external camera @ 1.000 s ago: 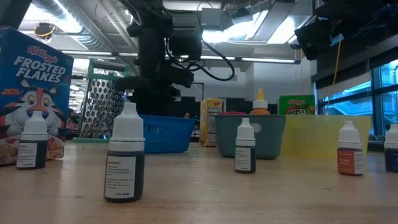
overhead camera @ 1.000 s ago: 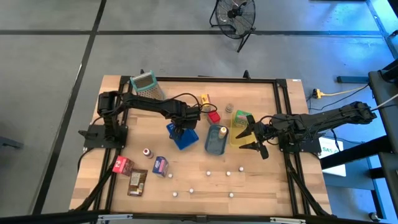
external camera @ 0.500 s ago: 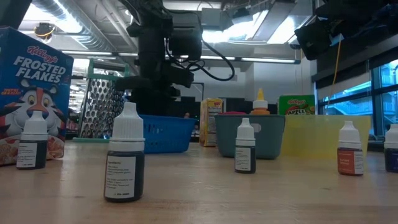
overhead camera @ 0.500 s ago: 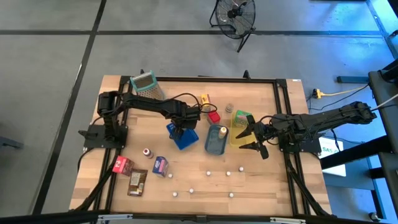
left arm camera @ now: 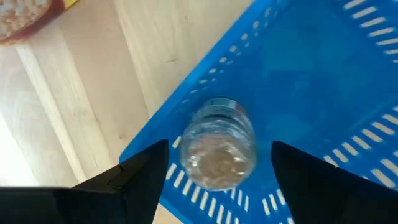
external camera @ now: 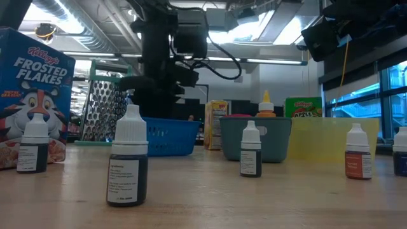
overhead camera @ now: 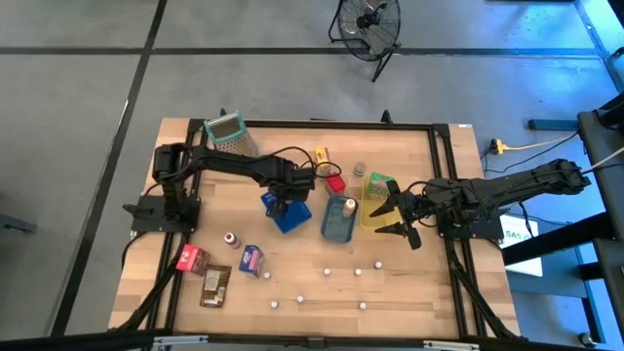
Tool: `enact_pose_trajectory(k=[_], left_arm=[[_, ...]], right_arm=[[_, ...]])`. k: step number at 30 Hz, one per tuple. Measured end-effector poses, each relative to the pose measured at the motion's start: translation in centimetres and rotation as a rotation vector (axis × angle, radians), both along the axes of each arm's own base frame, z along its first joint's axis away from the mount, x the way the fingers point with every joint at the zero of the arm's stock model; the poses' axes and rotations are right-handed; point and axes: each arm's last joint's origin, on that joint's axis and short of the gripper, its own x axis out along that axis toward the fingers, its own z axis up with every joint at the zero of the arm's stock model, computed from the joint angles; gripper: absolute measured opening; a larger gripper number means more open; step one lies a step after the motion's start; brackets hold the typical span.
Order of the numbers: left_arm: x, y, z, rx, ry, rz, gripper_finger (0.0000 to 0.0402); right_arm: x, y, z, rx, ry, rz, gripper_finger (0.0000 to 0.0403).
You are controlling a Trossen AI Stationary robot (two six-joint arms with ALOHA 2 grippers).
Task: Pick & Place Kitchen Items
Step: Put the dark blue food coloring bottle into the green bin
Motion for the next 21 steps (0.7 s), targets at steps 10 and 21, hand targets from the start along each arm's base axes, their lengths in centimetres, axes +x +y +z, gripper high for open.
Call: enact_pose_trajectory(k=[10,21], left_arm=[[0.1,-1.1,2.3,0.09,0.063,0.048,0.0279],[-2.0,-4.7,7.3,0.238,-0.129,0.203,0.0279]], right_arm=[[0.0,0.0,0.0,0.0,-0.001,0.001,0.0217],[-0.2,1.2,0.3,-0.098,-0.071,0.082,0.0217]])
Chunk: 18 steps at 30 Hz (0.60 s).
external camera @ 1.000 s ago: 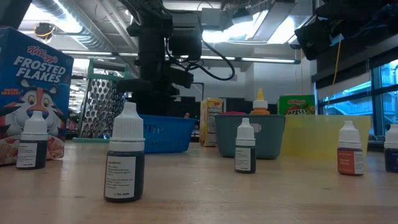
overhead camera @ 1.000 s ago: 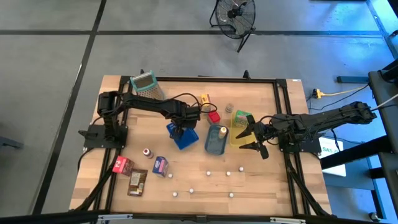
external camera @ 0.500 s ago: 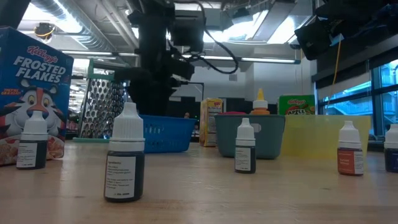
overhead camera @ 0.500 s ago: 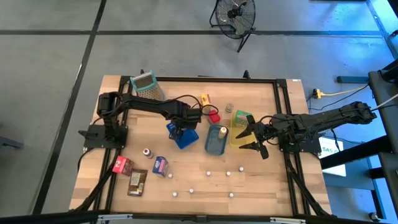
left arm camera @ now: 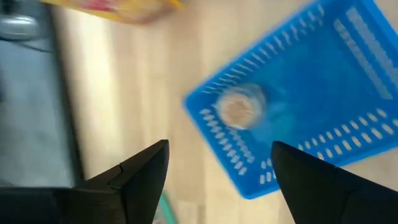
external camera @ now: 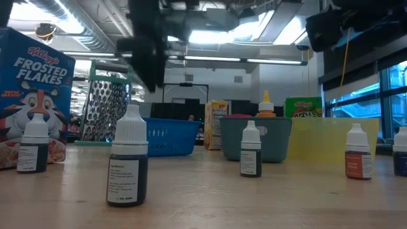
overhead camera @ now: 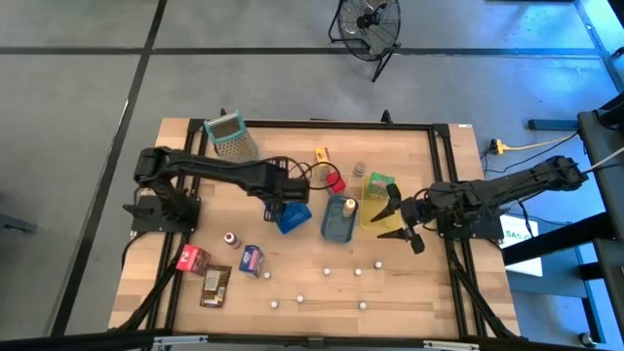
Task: Pick & Place Kitchen Items
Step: Put the dark blue food coloring bottle into the green bin
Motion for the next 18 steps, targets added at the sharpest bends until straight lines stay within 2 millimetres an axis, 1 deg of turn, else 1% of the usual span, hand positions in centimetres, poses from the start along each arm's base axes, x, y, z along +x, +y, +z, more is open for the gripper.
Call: enact_pose_trajectory(k=[3,6,9,13,16,18], left_arm=[[-1.2,-1.3,2.4,0.091,-0.125,0.025,0.0279],[-2.2,-2.7,4.6,0.137,-0.275,0.015,0.0279],[-3.1,-4.0,5.9,0.142,-0.401,-0.067,0.0279],[-4.3,-4.9,6.0,0.131,-0.511,-0.174,0.0279],[-5.6,-4.6,5.5,0.095,-0.574,-0.19,0.0279],[-6.3,-4.1,4.9,0.058,-0.622,-0.19,0.0279]], right_arm=[[-0.1,0.4,0.0,0.015,0.006,0.018,0.0217],[-0.3,0.8,0.1,0.036,0.024,0.037,0.0217],[-0.3,1.3,1.1,0.038,0.016,0.046,0.0217],[-0.6,1.8,2.6,0.011,0.033,0.032,0.0217],[-0.6,2.3,3.8,-0.021,0.067,0.007,0.0213],[-0.6,2.6,4.2,-0.053,0.131,-0.015,0.0209]])
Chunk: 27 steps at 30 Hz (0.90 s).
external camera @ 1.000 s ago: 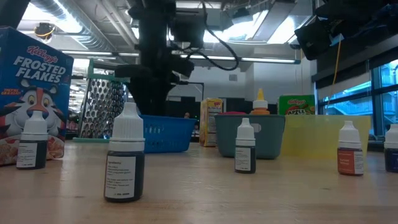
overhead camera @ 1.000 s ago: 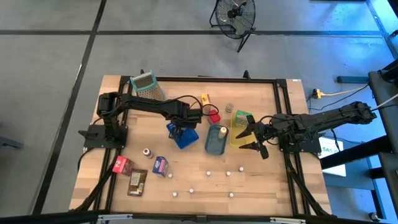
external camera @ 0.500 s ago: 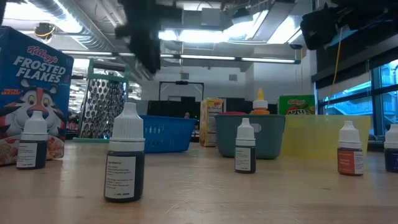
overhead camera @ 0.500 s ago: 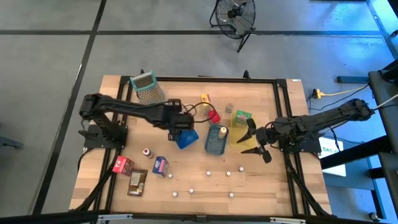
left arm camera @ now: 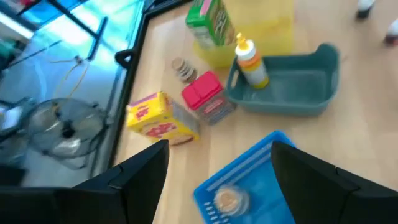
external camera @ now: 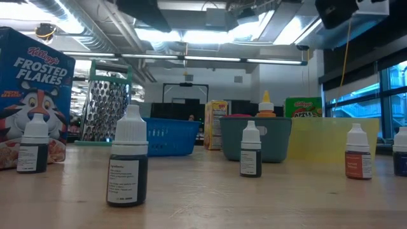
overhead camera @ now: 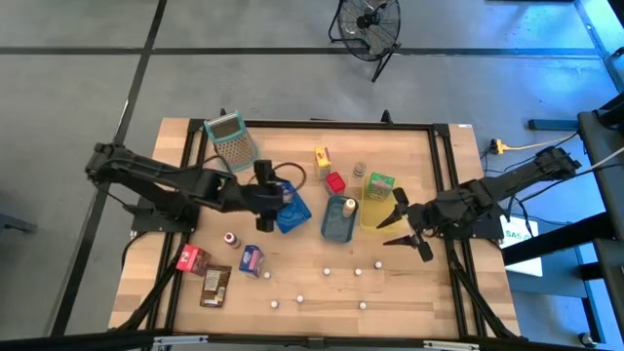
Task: Pick & Place Kitchen Items
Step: Put the dark blue food coloring bottle into the green bin
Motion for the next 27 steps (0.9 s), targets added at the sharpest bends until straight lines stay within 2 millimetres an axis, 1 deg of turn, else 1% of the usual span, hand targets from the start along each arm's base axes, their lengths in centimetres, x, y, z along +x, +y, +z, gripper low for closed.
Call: enact_pose_trajectory(k=[5,8,11,15,20,23,27], left_arm=[[-1.4,0.7,-1.6,-0.096,-0.18,-0.071,0.0279],[-1.9,1.0,-2.6,-0.109,-0.266,-0.103,0.0279],[-2.4,1.4,-3.4,-0.11,-0.306,-0.095,0.0279],[-2.6,1.6,-4.1,-0.112,-0.291,-0.082,0.0279],[-2.6,1.5,-4.5,-0.13,-0.274,-0.108,0.0279],[-2.6,1.5,-4.5,-0.151,-0.275,-0.127,0.0279],[-2.6,1.2,-4.5,-0.172,-0.274,-0.149,0.0279]], right_arm=[[1.0,1.4,1.3,0.039,0.15,-0.033,0.0198],[1.8,2.3,1.5,0.037,0.22,-0.053,0.0197],[2.6,3.0,1.5,0.048,0.279,-0.104,0.0198],[3.3,3.7,0.5,0.068,0.381,-0.162,0.0204],[3.4,4.5,-1.5,0.095,0.558,-0.232,0.0208],[3.4,4.8,-2.9,0.075,0.658,-0.286,0.0208],[3.9,5.4,-4.5,0.027,0.729,-0.301,0.0208]])
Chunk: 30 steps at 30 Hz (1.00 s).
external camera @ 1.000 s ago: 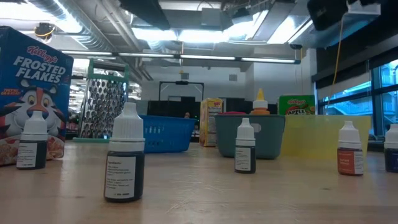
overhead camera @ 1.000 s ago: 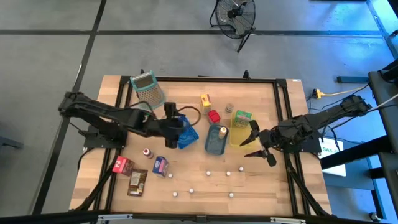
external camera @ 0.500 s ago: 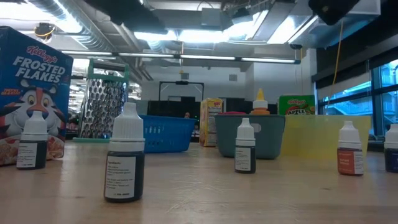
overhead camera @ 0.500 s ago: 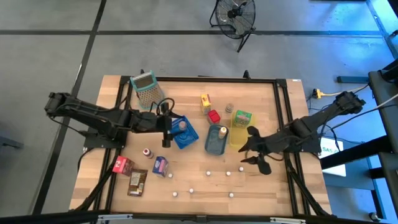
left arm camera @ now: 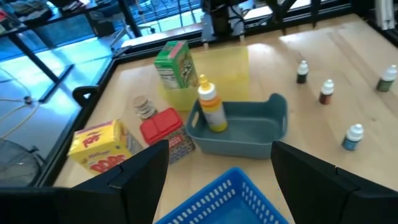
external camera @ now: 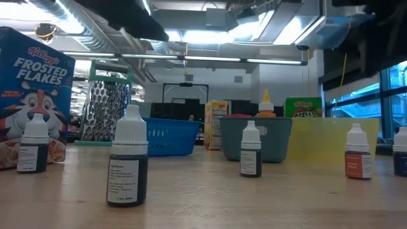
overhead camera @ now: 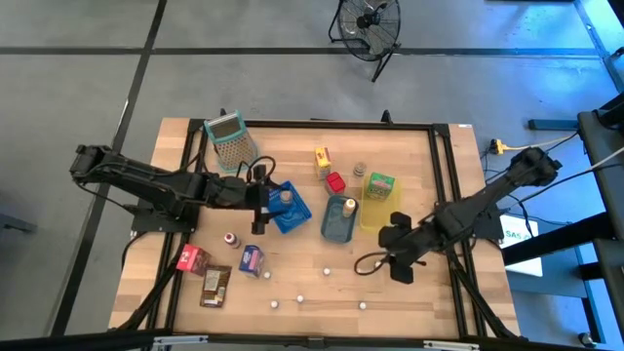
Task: Pick & Place Kitchen Items
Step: Put the dark blue food coloring bottle into the green bin
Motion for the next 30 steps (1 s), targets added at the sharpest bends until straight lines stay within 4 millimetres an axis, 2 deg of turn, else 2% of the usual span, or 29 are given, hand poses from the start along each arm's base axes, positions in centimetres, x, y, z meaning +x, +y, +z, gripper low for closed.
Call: enact_pose_trajectory(k=[7,14,25,30], left_arm=[[0.1,-0.5,-0.2,-0.015,-0.068,-0.018,0.0279],[0.2,-0.7,0.2,-0.035,-0.137,-0.025,0.0279],[0.2,-0.7,0.1,-0.05,-0.132,-0.019,0.0279],[0.2,-0.7,0.1,-0.05,-0.133,-0.019,0.0279]], right_arm=[[0.7,0.5,-2.5,-0.071,0.136,0.008,0.0208],[1.5,1.1,-4.4,-0.081,0.189,0.015,0.0208],[2.2,1.8,-5.1,-0.037,0.182,0.036,0.0208],[2.5,2.0,-6.2,-0.04,0.217,0.044,0.0208]])
